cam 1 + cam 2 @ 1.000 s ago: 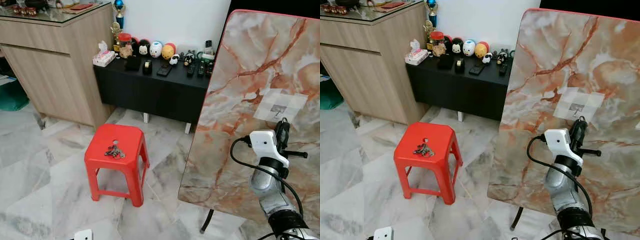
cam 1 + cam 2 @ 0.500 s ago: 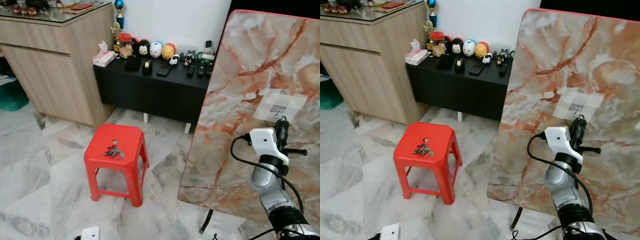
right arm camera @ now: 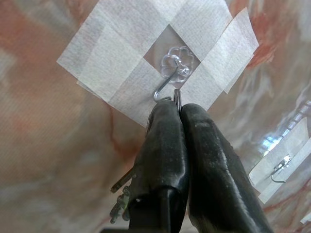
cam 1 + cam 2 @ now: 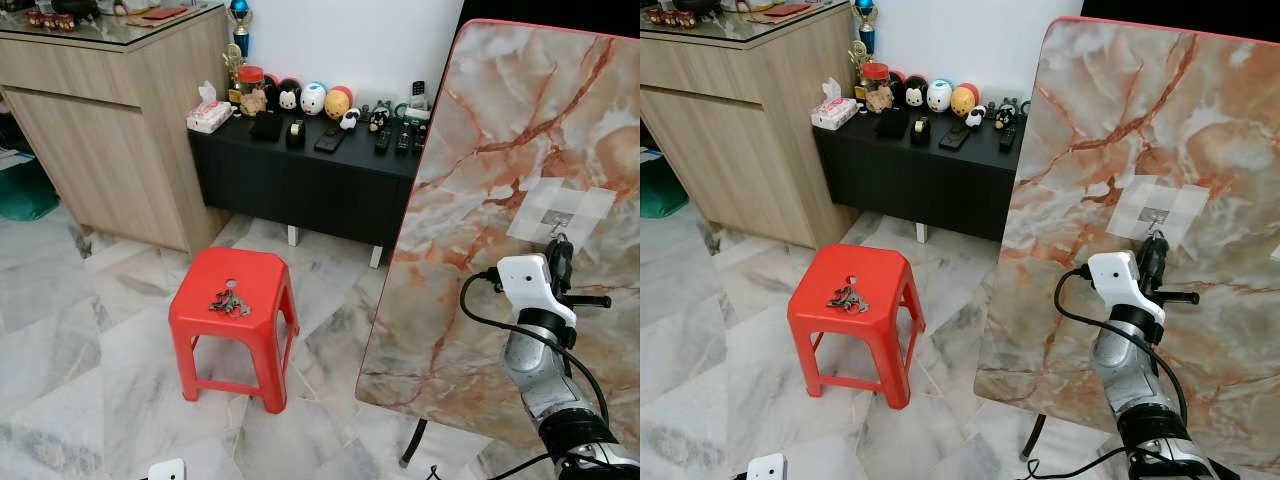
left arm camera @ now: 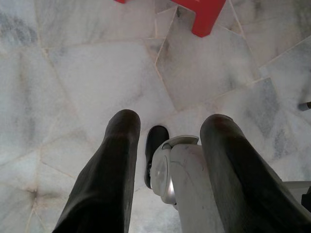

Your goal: Hang keys on a hook

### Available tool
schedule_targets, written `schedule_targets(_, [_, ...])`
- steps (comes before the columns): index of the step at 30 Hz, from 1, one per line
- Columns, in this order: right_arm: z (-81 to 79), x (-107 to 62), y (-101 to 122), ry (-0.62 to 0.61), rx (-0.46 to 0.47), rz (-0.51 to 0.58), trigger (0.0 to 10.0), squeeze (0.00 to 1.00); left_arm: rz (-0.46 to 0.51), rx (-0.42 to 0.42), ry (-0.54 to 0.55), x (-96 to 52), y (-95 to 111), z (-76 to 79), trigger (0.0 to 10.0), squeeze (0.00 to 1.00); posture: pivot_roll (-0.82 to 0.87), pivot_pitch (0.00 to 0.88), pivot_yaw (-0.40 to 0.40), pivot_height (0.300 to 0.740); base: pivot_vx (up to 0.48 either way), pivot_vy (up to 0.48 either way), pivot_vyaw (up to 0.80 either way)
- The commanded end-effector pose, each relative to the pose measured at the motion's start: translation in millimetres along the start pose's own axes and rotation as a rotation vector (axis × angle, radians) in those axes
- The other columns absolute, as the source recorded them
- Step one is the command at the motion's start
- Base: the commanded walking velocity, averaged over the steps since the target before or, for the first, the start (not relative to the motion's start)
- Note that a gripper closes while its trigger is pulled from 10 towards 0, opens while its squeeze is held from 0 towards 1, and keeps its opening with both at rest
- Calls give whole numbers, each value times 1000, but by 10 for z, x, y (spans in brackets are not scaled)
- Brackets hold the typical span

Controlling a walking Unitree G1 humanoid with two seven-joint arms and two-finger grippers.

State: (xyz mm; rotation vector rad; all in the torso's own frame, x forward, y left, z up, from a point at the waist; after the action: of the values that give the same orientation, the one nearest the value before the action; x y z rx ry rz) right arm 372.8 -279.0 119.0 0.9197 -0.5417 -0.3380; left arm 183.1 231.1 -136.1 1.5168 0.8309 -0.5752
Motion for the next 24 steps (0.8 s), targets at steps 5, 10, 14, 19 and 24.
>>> schedule_targets(5, [-51,34,47,31,-11,14,10000,0,-13,-5,-7,-14,-56,12,10000,0,79,0,-85,718,0,0,0])
schedule_targets(10, [-49,36,47,31,-12,14,10000,0,-13,-5,-5,-15,-57,11,10000,0,78,0,-86,718,0,0,0])
schedule_targets(14, [-40,47,52,28,-11,15,10000,0,-12,-6,-5,-15,-56,13,10000,0,78,0,-87,718,0,0,0])
schedule_targets(19, [-34,54,57,26,-13,18,10000,0,-13,-7,-6,-16,-59,13,10000,0,78,0,-87,718,0,0,0])
schedule_targets(24, [-80,42,22,54,-21,-1,10000,0,-14,-6,-6,-15,-59,14,10000,0,76,0,-86,718,0,0,0])
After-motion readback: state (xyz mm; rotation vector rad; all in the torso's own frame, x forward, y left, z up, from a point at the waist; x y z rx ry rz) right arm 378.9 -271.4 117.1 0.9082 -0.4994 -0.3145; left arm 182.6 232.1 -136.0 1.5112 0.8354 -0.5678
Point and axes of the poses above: a point about 5 cm out from each wrist's last joint towards the gripper, its own x axis pointing out of the wrist towards the gripper, its own y axis along the axis of the wrist's last joint, z = x × y, the point moved 6 cm from there along x, pointing out of the wrist towards the gripper, and after that the axes turned 11 degrees about x, right-handed, at the moved point
